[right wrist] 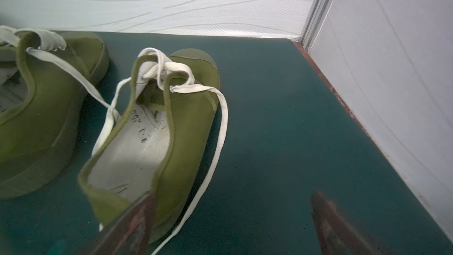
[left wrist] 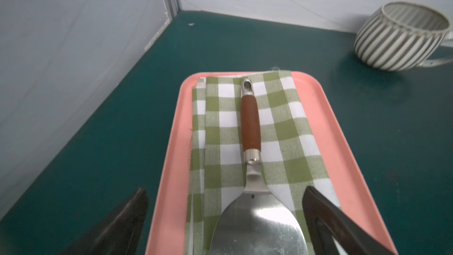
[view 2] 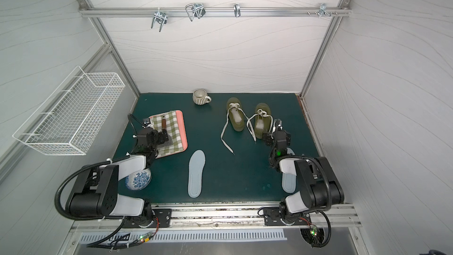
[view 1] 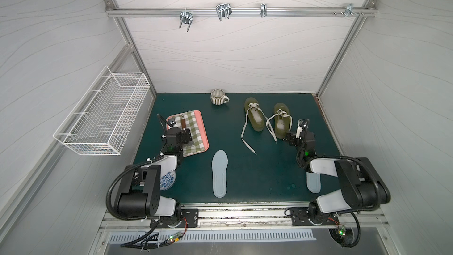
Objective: Insert the insole into the shoe
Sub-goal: Pick up the insole from the center of the board.
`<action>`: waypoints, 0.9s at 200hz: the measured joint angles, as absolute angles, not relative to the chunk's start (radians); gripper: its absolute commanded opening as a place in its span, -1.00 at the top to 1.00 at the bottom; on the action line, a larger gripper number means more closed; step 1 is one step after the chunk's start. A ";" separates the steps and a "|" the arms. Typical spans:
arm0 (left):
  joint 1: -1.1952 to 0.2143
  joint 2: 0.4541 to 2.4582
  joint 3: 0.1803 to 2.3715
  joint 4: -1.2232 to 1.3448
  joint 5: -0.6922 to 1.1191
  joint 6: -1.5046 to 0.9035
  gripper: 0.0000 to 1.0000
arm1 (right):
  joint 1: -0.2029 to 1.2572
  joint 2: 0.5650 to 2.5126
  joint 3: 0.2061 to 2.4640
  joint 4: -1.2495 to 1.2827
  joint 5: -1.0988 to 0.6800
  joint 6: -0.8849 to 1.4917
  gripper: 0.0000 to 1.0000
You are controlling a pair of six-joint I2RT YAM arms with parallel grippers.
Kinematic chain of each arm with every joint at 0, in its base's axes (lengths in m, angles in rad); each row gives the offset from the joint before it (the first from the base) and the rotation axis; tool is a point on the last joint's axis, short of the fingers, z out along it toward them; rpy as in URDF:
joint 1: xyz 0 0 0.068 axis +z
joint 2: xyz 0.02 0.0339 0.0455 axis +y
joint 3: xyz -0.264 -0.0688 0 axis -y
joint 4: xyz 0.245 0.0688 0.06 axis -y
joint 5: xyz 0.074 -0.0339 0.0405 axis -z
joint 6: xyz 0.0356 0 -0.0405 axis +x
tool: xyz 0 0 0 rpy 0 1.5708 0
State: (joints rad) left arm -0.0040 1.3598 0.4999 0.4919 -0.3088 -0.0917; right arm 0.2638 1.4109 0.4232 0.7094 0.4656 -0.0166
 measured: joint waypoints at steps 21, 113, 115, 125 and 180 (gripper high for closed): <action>-0.023 1.264 0.539 0.360 -0.338 -0.129 -0.97 | 0.327 1.320 0.488 0.585 0.576 -0.026 -0.98; -0.088 1.059 0.785 -0.324 -0.234 -0.361 -0.94 | 0.868 1.103 0.864 -0.314 0.672 0.343 -0.98; -0.089 1.056 0.788 -0.337 -0.224 -0.366 -0.94 | 0.888 1.105 0.866 -0.331 0.670 0.366 -0.98; -0.091 1.044 0.790 -0.389 -0.179 -0.386 -0.90 | 0.979 1.119 0.875 -0.403 0.663 0.455 -0.98; -0.104 0.926 0.712 -0.575 0.026 -0.506 -0.80 | 1.209 1.370 0.876 -0.435 0.463 0.794 -0.77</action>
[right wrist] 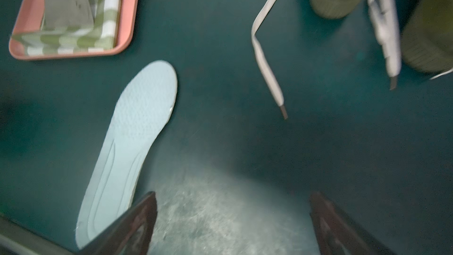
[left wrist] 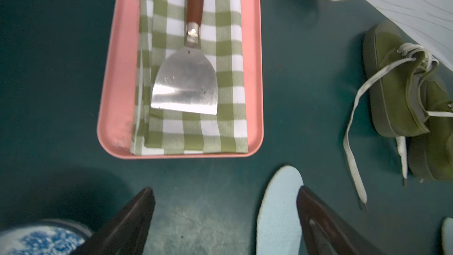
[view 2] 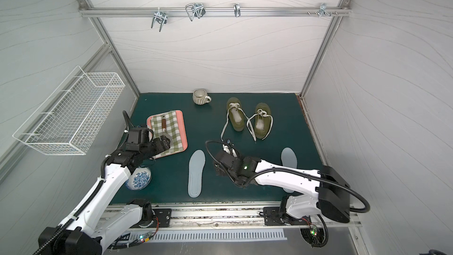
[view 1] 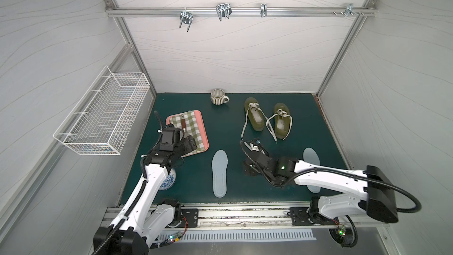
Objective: Insert the insole into the shoe
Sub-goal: Pick up the insole from the center of the board.
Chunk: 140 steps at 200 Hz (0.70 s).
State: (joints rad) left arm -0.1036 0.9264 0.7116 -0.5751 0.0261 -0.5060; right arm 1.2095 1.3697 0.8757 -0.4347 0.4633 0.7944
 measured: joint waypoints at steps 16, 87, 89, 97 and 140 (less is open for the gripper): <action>-0.110 0.892 0.681 -0.603 0.065 -0.534 -0.78 | 1.214 1.434 0.872 -0.390 0.392 0.821 -0.58; -0.127 0.839 0.629 -0.652 0.158 -0.645 -0.65 | 1.190 1.589 0.858 -0.136 0.139 0.839 -0.16; -0.127 0.839 0.628 -0.653 0.159 -0.648 -0.66 | 1.190 1.592 0.858 -0.133 0.134 0.838 -0.15; -0.127 0.838 0.626 -0.654 0.162 -0.656 -0.65 | 1.187 1.615 0.863 -0.112 0.111 0.841 -0.12; -0.127 0.818 0.611 -0.660 0.174 -0.685 -0.62 | 1.182 1.744 0.916 -0.029 0.025 0.842 0.05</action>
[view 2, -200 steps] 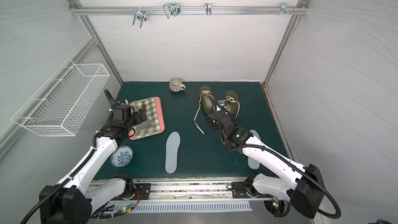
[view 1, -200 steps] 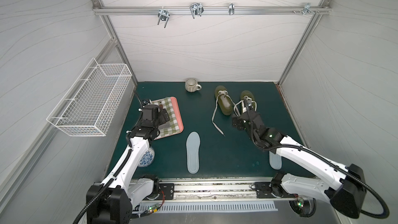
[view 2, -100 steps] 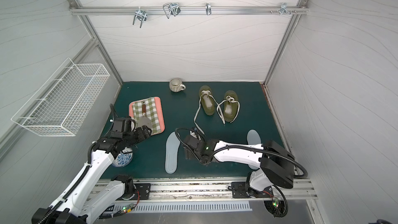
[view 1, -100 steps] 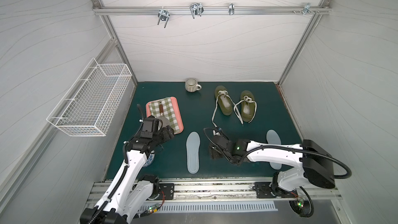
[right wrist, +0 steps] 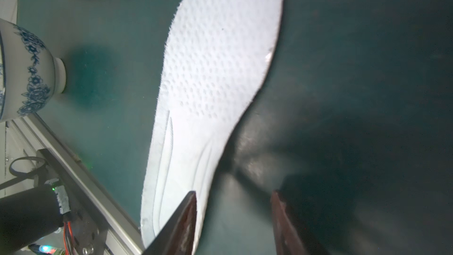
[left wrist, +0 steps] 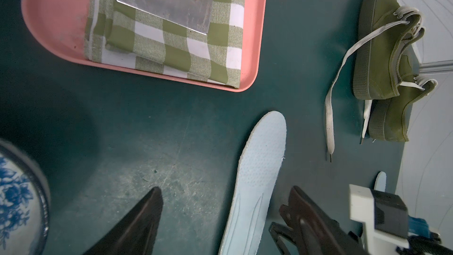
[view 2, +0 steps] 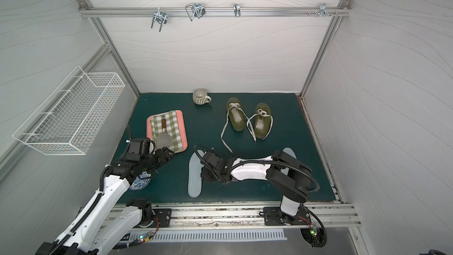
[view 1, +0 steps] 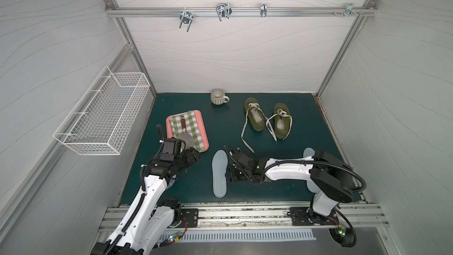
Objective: Insert the insole into the shoe
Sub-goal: Pick up the insole from the center of the board.
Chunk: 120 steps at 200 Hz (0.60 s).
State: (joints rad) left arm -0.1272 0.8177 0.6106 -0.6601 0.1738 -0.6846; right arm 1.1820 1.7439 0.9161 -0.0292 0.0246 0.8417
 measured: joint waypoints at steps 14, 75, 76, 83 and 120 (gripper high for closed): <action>-0.127 0.818 0.611 -0.664 0.178 -0.687 -0.61 | 1.177 1.774 0.937 -0.010 0.006 0.842 0.14; -0.127 0.841 0.594 -0.660 0.215 -0.691 -0.61 | 1.167 1.843 0.992 0.026 -0.041 0.840 0.69; -0.127 0.841 0.593 -0.659 0.217 -0.691 -0.61 | 1.167 1.843 0.992 0.026 -0.041 0.837 0.71; -0.127 0.846 0.590 -0.655 0.225 -0.692 -0.61 | 1.164 1.846 0.995 0.025 -0.043 0.839 0.81; -0.127 0.873 0.561 -0.597 0.305 -0.705 -0.56 | 1.142 1.839 0.995 0.007 -0.056 0.816 0.99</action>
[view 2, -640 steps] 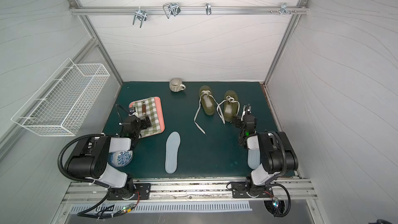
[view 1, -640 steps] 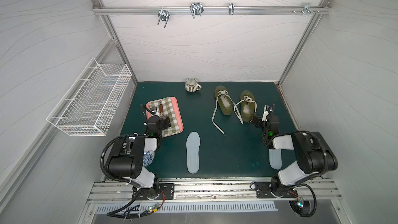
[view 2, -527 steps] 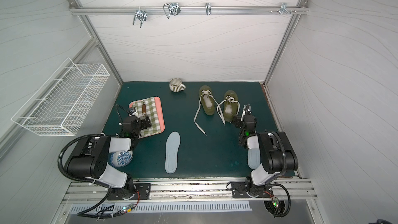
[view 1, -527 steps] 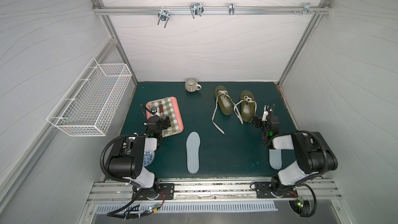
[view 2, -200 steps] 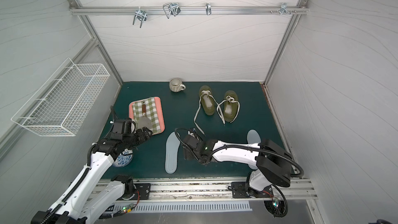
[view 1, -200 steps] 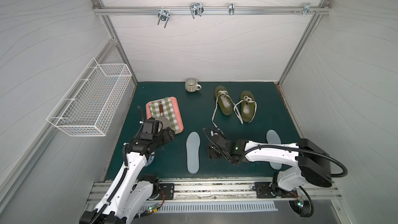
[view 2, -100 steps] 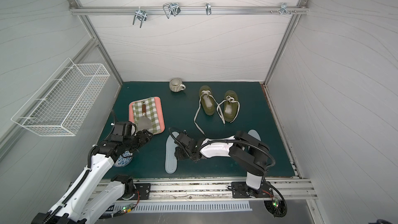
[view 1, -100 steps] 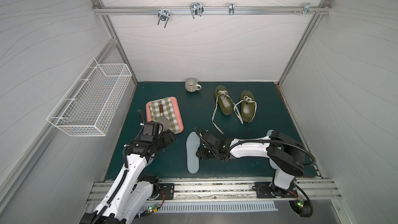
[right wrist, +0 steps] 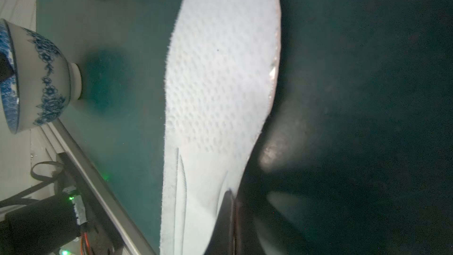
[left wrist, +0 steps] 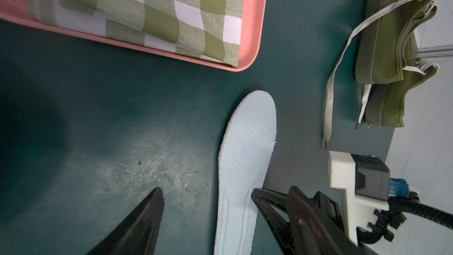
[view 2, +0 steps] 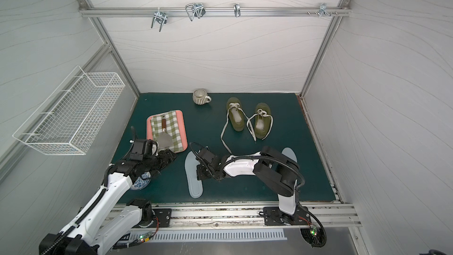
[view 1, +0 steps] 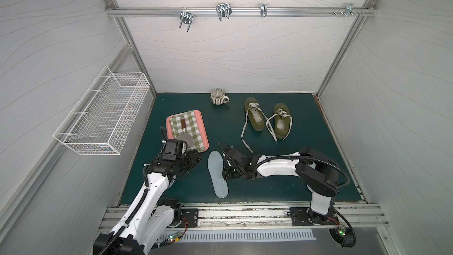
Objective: Insert the insole into the shoe
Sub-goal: Pick up the insole from the center of the board.
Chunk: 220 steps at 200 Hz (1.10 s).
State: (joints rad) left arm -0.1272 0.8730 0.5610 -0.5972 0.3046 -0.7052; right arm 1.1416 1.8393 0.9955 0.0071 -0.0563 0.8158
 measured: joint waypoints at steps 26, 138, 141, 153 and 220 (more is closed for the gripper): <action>-0.127 0.880 0.532 -0.519 0.390 -0.730 -0.51 | 1.085 1.782 0.994 -0.042 -0.097 0.788 1.00; -0.172 1.055 0.476 -0.020 0.649 -0.841 -0.23 | 0.859 1.621 1.134 -0.316 -0.317 0.583 1.00; -0.175 1.058 0.476 -0.012 0.651 -0.841 -0.22 | 0.858 1.621 1.136 -0.321 -0.321 0.580 1.00; -0.184 1.071 0.476 0.029 0.659 -0.854 -0.18 | 0.856 1.621 1.144 -0.338 -0.338 0.569 1.00; -0.226 1.147 0.476 0.162 0.673 -0.900 0.38 | 0.855 1.621 1.172 -0.376 -0.405 0.533 1.00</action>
